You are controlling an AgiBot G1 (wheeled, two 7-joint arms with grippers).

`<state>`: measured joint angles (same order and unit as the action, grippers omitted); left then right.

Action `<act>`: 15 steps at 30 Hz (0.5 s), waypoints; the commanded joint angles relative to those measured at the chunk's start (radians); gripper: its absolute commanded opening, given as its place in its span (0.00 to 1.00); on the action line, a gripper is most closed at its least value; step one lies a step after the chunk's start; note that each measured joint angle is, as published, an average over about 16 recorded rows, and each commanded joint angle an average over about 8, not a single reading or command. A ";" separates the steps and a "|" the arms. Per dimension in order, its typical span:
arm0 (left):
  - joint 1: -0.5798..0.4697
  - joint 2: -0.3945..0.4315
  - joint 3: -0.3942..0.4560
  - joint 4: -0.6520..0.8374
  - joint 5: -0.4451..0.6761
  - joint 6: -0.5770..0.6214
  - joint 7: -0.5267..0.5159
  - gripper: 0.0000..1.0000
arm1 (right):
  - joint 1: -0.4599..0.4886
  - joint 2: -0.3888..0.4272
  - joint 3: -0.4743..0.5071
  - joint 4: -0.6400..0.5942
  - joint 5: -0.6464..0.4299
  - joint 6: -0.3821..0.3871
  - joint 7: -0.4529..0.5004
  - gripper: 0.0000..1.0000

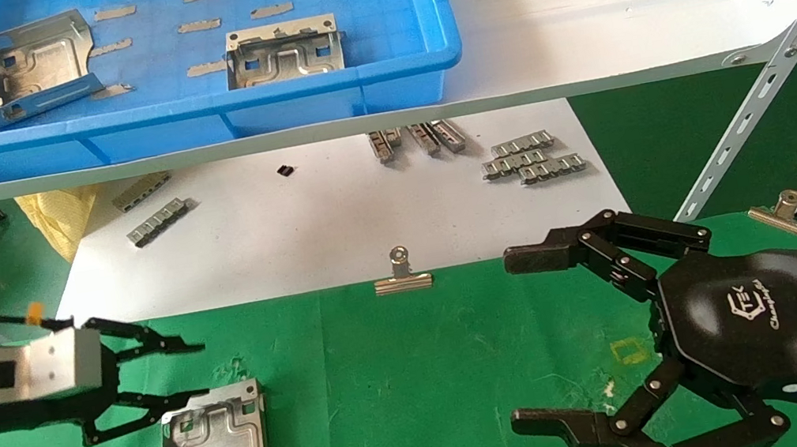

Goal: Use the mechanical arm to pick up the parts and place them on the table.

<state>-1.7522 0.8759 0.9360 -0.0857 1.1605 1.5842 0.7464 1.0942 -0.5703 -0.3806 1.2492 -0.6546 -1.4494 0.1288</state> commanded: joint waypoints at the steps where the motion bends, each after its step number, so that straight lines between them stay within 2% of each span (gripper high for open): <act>1: -0.001 -0.005 -0.012 0.008 -0.022 0.010 -0.012 1.00 | 0.000 0.000 0.000 0.000 0.000 0.000 0.000 1.00; 8: 0.080 -0.025 -0.068 -0.010 -0.138 0.026 -0.149 1.00 | 0.000 0.000 0.000 0.000 0.000 0.000 0.000 1.00; 15: 0.093 -0.027 -0.074 -0.017 -0.152 0.029 -0.154 1.00 | 0.000 0.000 0.000 0.000 0.000 0.000 0.000 1.00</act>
<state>-1.6603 0.8488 0.8614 -0.1038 1.0102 1.6124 0.5889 1.0940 -0.5702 -0.3806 1.2489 -0.6544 -1.4491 0.1287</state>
